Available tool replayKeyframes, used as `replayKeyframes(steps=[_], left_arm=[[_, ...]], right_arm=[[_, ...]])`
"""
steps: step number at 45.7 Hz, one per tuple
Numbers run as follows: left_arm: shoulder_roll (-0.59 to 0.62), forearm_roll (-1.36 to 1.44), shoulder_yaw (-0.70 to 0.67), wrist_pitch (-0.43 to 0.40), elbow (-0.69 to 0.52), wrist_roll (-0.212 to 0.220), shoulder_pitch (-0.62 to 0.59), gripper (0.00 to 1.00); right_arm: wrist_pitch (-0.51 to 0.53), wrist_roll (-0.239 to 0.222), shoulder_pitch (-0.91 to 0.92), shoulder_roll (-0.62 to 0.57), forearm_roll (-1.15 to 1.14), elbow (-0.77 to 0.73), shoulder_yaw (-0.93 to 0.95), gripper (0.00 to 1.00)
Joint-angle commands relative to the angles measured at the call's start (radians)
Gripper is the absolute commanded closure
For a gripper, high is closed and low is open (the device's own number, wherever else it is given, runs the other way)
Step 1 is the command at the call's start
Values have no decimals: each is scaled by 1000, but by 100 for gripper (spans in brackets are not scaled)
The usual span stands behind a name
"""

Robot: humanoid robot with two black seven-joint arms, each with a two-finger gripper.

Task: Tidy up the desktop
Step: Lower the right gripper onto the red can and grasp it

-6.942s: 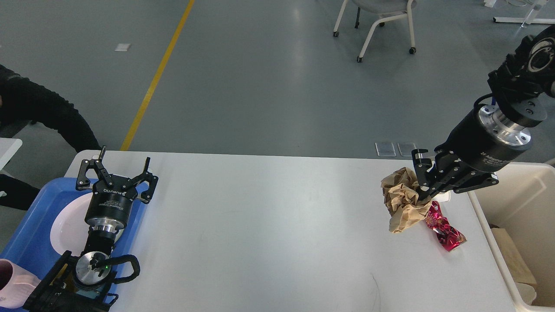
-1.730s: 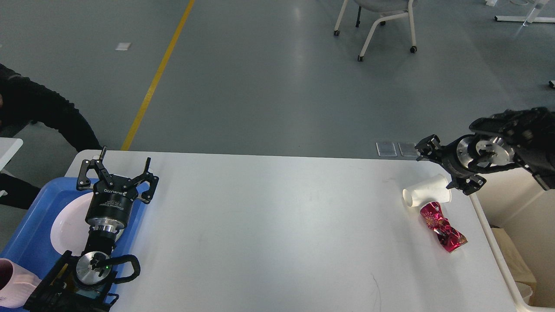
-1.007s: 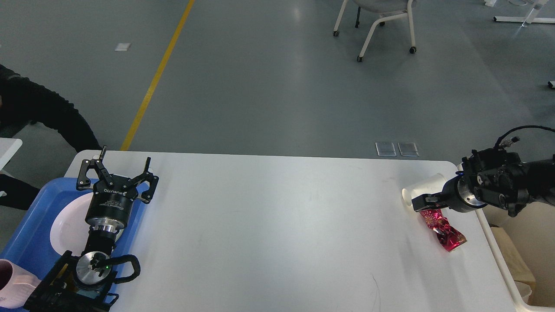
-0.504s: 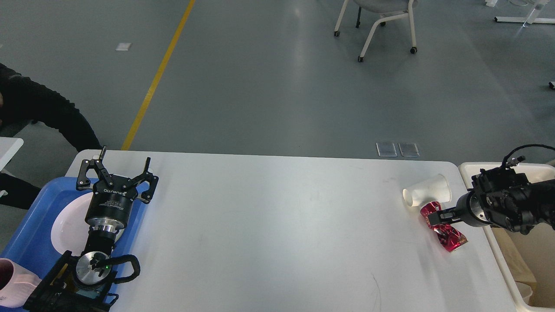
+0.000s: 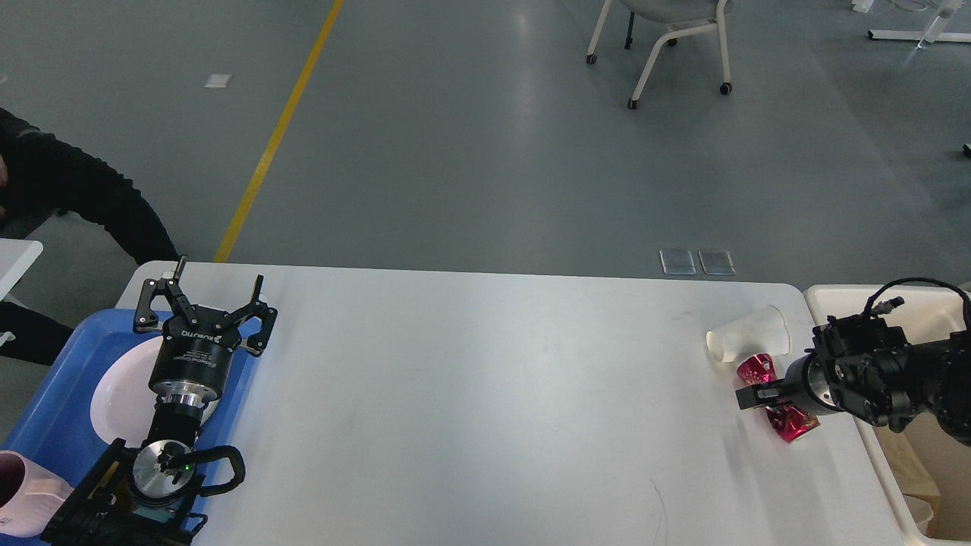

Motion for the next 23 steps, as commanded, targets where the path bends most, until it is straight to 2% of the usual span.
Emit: replayKeyframes(steps=[1,23], left_arm=[[1,0,0,0,0,1,0,4],[1,0,0,0,0,-1,0,4]], right_arm=[[-14,-3,-24,16,4,-1,1,6],[-20,-5,-32,19,51,0,23,7]])
